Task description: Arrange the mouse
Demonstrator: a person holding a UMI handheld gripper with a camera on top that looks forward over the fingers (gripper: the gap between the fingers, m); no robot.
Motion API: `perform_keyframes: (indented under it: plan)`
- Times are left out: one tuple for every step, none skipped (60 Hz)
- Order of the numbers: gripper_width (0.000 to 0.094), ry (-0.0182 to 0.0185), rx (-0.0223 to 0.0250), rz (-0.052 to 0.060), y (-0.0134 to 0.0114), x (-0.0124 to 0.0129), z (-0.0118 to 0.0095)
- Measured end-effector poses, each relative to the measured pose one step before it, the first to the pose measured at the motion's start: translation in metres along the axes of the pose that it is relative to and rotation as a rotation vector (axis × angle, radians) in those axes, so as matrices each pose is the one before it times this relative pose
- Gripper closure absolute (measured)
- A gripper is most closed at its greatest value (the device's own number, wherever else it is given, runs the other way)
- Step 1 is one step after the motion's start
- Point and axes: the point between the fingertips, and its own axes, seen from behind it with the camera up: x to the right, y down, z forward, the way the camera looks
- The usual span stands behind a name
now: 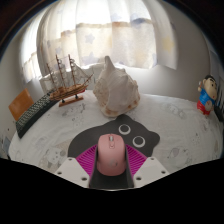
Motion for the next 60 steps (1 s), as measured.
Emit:
perform_keyframes:
  plan:
    - [0.0489, 0.00092, -0.00605, 0.0038, 0.0032, -0.00046, 0.00136]
    - [0.0478, -0.00137, -0.00312, -0.0007, 0.00334, 0.00237, 0.00128]
    - [0.0457, 0.00348, -0.00516, -0.0017, 0.00203, 0.0002, -0.00067]
    - [0.0442, 0.00206, 0.00075, -0.0036, 0.00054, -0.00038, -0.00002]
    - [0.0427, 0.00049, -0.00198, -0.0062, 0.00102, -0.00047, -0.00014]
    - [0.0401, 0.00016, -0.00535, -0.0055, 0.00112, -0.00003, -0.00068]
    - [0.0347, 0.00291, -0.007, -0.003, 0.00114, 0.00084, -0.00137]
    - [0.0273, 0.00596, -0.00675, 0.0005, 0.00043, 0.0018, -0.00205]
    - [0.0186, 0.00515, -0.00468, 0.0012, -0.00048, 0.00126, -0.00297]
    - [0.0097, 0.00091, -0.00269, 0.0009, -0.00193, 0.0013, -0.00383]
    - [0.0059, 0.00281, 0.00317, 0.0003, -0.00244, 0.00106, -0.00465]
    - [0.0097, -0.00008, 0.00476, -0.0015, -0.00323, 0.00045, -0.00584]
    - [0.0111, 0.00301, 0.00585, -0.002, -0.00372, 0.00188, -0.00685]
    - [0.0109, 0.00559, 0.00246, -0.0023, -0.0035, 0.00391, -0.00747]
    - [0.01, 0.00784, 0.00277, -0.0013, -0.0031, 0.003, -0.0081]
    - [0.0086, 0.00789, 0.00137, -0.0006, -0.00277, 0.00326, -0.00895]
    - [0.0079, 0.00734, 0.0005, -0.0004, -0.00275, 0.00335, -0.00975]
    - [0.0073, 0.00564, 0.00164, -0.0006, -0.00305, 0.00316, -0.01024]
    - [0.0073, 0.00307, 0.00212, -0.0013, -0.00288, 0.00291, -0.0107]
    - [0.0074, 0.00172, 0.00248, -0.0021, -0.00237, 0.00305, -0.01101]
    - [0.0078, 0.00281, 0.00268, -0.0021, -0.00213, 0.00382, -0.01115]
    - [0.0085, 0.00406, 0.00069, -0.0005, -0.00168, 0.00592, -0.01098]
    - [0.0083, 0.0082, -0.00148, 0.0005, -0.0009, 0.00488, -0.01156]
    - [0.0082, 0.00715, -0.00253, 0.001, 0.0, 0.00513, -0.01129]
    - [0.0085, 0.00727, -0.00407, 0.0015, 0.00072, 0.00519, -0.01125]
    - [0.0084, 0.00618, -0.00279, 0.001, 0.00122, 0.00539, -0.0107]
    - [0.0085, 0.00688, -0.00259, 0.0022, 0.00125, 0.00551, -0.01038]
    - [0.0085, 0.00749, -0.00311, 0.0033, 0.00138, 0.00556, -0.01023]
    - [0.0084, 0.00776, -0.00265, 0.0039, 0.00166, 0.00573, -0.00966]
    - [0.0084, 0.0075, -0.00208, 0.0051, 0.00193, 0.00587, -0.00932]
    - [0.0084, 0.00586, -0.00104, 0.0072, 0.00192, 0.00554, -0.0088]
    - [0.0083, 0.00303, 0.00134, 0.0091, 0.00233, 0.00521, -0.0077]
    - [0.0082, 0.00238, 0.00099, 0.0111, 0.00208, 0.00475, -0.0078]
    - [0.0082, 0.00223, 0.00098, 0.0109, 0.00195, 0.00476, -0.00765]
    - [0.0081, 0.00274, 0.00113, 0.0095, 0.00211, 0.0048, -0.00739]
    - [0.0082, 0.00392, 0.00068, 0.0076, 0.00253, 0.00502, -0.00706]
    - [0.0084, 0.00609, -0.00058, 0.0065, 0.00303, 0.00539, -0.0064]
    - [0.0083, 0.00817, -0.00124, 0.0066, 0.00297, 0.00579, -0.00608]
    - [0.0083, 0.01031, -0.00089, 0.0057, 0.00303, 0.00611, -0.00607]
    - [0.0083, 0.01155, -0.00136, 0.0035, 0.00247, 0.00584, -0.00549]
    - [0.0083, 0.0094, 0.00077, 0.0005, 0.00356, 0.00591, -0.00482]
    - [0.008, 0.00618, 0.00026, 0.0008, 0.0027, 0.00516, -0.0044]
    - [0.0081, 0.0037, 0.00029, 0.0011, 0.00253, 0.00448, -0.00379]
    - [0.008, 0.00175, 0.00112, 0.0009, 0.00214, 0.00403, -0.00364]
    - [0.008, 0.00144, 0.00305, -0.0004, 0.00191, 0.00383, -0.00314]
    - [0.0079, 0.00147, 0.00467, -0.0025, 0.00132, 0.00389, -0.00296]
    - [0.0078, 0.00263, 0.00498, -0.0042, 0.00112, 0.0041, -0.00272]
    - [0.0079, 0.00401, 0.00365, -0.0052, 0.00006, 0.00358, -0.0032]
    - [0.008, 0.00567, 0.0047, -0.006, 0.00091, 0.00481, -0.0025]
    - [0.0081, 0.00602, 0.00241, -0.005, 0.00127, 0.00446, -0.0025]
    - [0.0082, 0.00669, 0.00035, -0.0034, 0.0012, 0.00467, -0.00224]
    - [0.008, 0.00582, -0.00272, -0.0004, 0.00194, 0.00417, -0.00214]
    - [0.008, 0.00557, -0.00299, 0.0007, 0.00228, 0.00367, -0.00219]
    - [0.008, 0.00482, -0.00304, 0.001, 0.002, 0.00339, -0.002]
    - [0.0081, 0.00276, -0.00317, 0.0014, 0.00231, 0.00303, -0.00196]
    - [0.0079, 0.00157, -0.00281, 0.0023, 0.00262, 0.00272, -0.00215]
    - [0.008, 0.00016, -0.00222, 0.0031, 0.00254, 0.00231, -0.00204]
    - [0.0077, -0.00174, -0.00151, 0.004, 0.00296, 0.00222, -0.00268]
    - [0.0077, -0.00132, 0.00046, 0.0025, 0.00157, 0.00144, -0.00235]
    - [0.0078, -0.00176, 0.00209, 0.0013, 0.00138, 0.00142, -0.0024]
